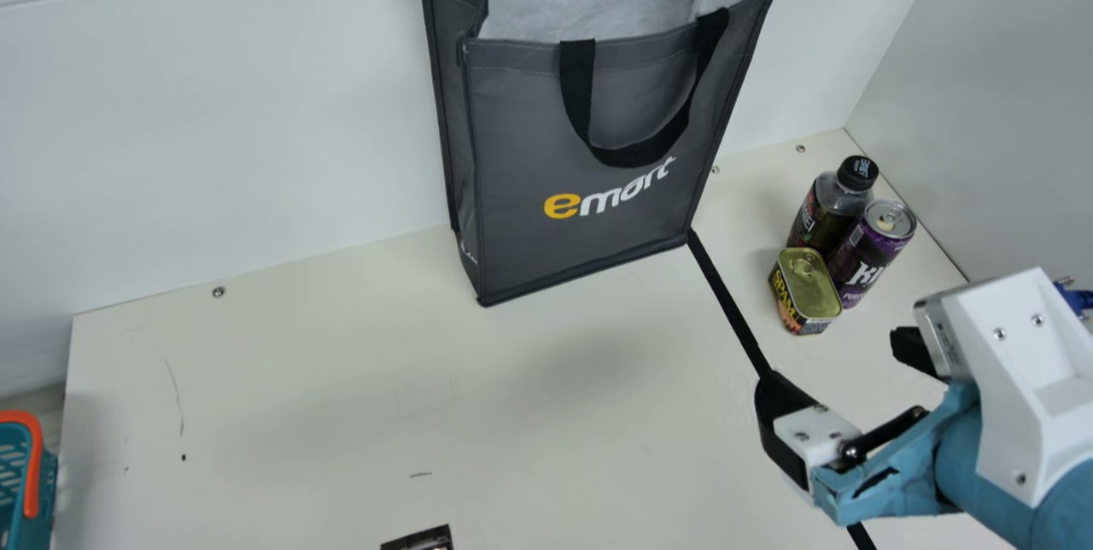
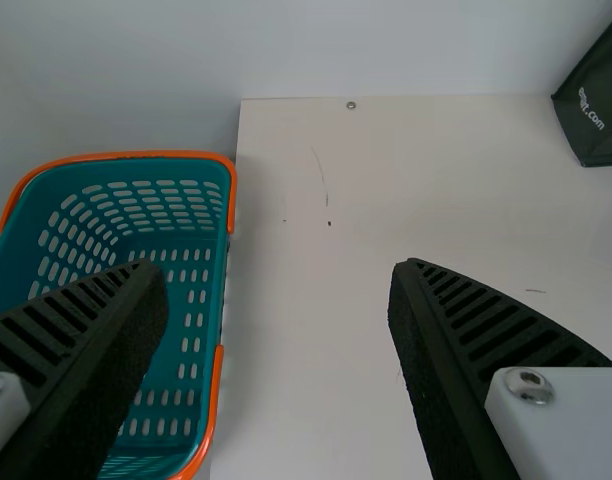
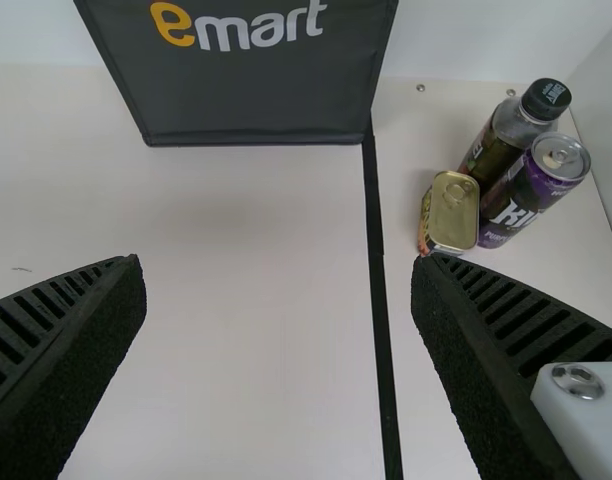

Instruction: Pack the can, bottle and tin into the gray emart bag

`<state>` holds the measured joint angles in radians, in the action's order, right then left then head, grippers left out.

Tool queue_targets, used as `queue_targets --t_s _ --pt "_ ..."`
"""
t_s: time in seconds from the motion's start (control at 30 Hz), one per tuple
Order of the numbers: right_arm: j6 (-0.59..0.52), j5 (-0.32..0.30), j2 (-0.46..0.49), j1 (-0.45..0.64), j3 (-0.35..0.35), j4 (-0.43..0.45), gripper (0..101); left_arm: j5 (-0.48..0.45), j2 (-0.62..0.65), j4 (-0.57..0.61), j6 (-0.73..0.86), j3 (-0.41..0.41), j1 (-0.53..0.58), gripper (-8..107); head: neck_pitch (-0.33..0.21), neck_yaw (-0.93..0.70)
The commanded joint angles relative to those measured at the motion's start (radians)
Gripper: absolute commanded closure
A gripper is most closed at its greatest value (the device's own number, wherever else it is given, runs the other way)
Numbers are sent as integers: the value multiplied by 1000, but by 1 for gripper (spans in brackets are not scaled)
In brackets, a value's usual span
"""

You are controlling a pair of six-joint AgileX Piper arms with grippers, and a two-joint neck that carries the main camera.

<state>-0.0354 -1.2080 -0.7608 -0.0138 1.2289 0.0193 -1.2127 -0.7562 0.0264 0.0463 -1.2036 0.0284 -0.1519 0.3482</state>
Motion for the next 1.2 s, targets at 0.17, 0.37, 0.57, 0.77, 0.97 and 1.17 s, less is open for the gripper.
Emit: queue_targets --t_s 0.17,0.37,0.57,0.77,0.97,1.17 --pt "-4 16 -28 -5 27 14 10 0 0 0 0 0 0 9 -23 1" --pt "-11 29 -59 -10 59 24 10 0 0 0 0 0 0 9 -23 1" --pt "-27 45 -94 -18 99 36 10 0 0 0 0 0 0 9 -23 1" --pt "-38 61 -133 -41 148 64 10 0 0 0 0 0 0 9 -23 1" --pt "-53 78 -176 -68 201 91 10 0 0 0 0 0 0 9 -23 1" --pt "-84 97 -222 -86 256 113 10 0 0 0 0 0 0 9 -23 1"
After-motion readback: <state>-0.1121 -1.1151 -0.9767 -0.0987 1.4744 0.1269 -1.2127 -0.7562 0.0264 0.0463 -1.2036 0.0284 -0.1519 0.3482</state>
